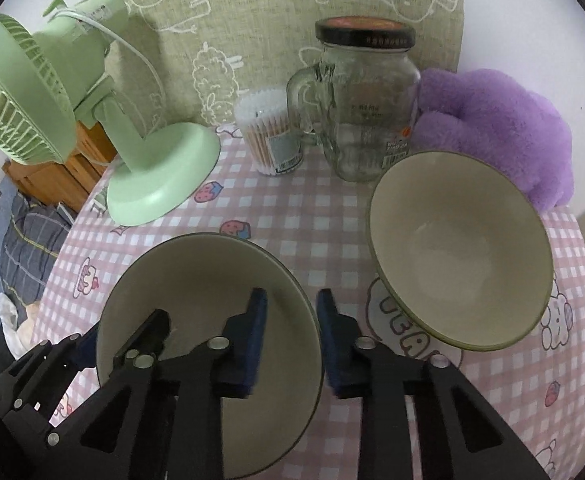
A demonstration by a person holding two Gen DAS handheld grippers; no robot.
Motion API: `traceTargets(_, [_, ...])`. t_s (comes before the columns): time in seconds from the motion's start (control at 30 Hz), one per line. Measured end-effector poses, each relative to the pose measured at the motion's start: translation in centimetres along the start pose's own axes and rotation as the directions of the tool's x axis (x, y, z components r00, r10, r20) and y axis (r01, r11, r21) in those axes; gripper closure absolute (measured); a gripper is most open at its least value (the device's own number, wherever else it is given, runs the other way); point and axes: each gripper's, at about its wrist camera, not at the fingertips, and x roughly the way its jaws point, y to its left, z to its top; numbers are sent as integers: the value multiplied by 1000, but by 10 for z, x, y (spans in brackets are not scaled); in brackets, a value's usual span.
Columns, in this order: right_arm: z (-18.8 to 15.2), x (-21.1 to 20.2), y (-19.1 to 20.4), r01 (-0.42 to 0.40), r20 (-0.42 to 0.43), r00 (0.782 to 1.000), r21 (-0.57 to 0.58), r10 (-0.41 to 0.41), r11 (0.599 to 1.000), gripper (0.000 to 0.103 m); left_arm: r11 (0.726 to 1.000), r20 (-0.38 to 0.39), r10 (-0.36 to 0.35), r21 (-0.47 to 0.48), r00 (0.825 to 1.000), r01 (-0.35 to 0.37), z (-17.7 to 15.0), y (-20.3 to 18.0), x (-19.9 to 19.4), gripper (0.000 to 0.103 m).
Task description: Organize plates and bowls
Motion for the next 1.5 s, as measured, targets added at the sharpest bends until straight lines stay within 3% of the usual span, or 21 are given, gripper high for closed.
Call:
traceTargets(0.27, [-2, -2, -1, 3, -14, 1000, -11, -3, 1000, 78, 1000, -14, 14, 27, 1000, -14, -2, -3, -4, 82])
traceTargets(0.7, [-20, -29, -6, 23, -35, 999, 0, -23, 1000, 78, 999, -47, -21, 25, 999, 22, -18, -6, -27, 82])
traceTargets(1.17, [-24, -97, 1, 24, 40, 999, 4, -24, 1000, 78, 999, 35, -30, 29, 999, 29, -20, -2, -91, 81])
traceTargets(1.5, [-50, -152, 7, 46, 88, 995, 26, -48, 999, 78, 996, 84, -71, 68, 994, 65, -41, 2, -140, 81])
